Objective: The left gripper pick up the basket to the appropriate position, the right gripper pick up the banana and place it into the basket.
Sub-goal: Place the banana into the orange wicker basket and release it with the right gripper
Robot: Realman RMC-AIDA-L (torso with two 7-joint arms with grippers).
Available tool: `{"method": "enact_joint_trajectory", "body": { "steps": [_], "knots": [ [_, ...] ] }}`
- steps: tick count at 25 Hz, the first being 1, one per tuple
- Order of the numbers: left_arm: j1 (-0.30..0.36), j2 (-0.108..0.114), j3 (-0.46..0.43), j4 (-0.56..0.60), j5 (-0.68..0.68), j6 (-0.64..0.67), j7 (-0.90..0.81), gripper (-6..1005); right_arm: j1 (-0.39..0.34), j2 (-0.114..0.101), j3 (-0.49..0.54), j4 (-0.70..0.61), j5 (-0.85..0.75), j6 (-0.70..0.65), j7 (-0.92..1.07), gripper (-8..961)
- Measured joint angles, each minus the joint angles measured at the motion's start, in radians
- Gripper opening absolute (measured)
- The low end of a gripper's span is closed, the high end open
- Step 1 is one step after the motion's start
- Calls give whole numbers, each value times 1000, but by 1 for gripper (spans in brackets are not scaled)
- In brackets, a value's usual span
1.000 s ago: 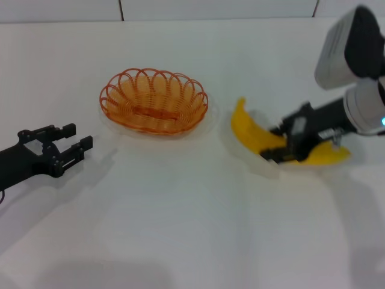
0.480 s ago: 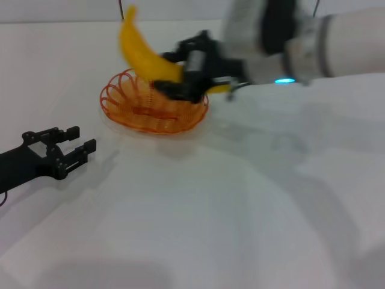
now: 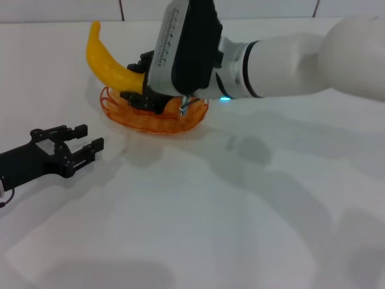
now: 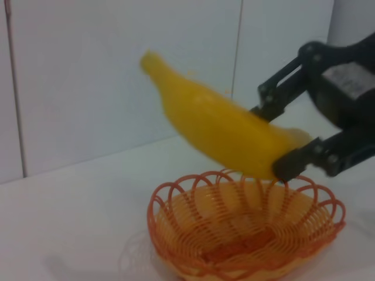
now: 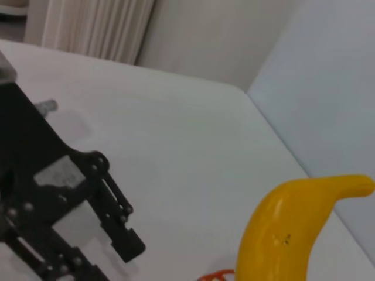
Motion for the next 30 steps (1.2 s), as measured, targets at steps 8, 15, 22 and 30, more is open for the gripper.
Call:
{"method": "enact_joint_trajectory", "body": {
  "steps": [8,15,22,30],
  "knots": [
    [0,0,21,0,-7,0,0,479,4,0,-13,20,-5,22,4,625],
    [1,0,21,0,-7,0,-1,479,3,-3,-14,21,-7,19,-2,653],
    [10,0,21,0,-8,1,0,479,-39,-8,-3,-32,-5,22,-8,698],
    [14,0,21,0,-8,7,2,479,-282,-12,197,-295,74,-206,-171,743]
  ]
}}
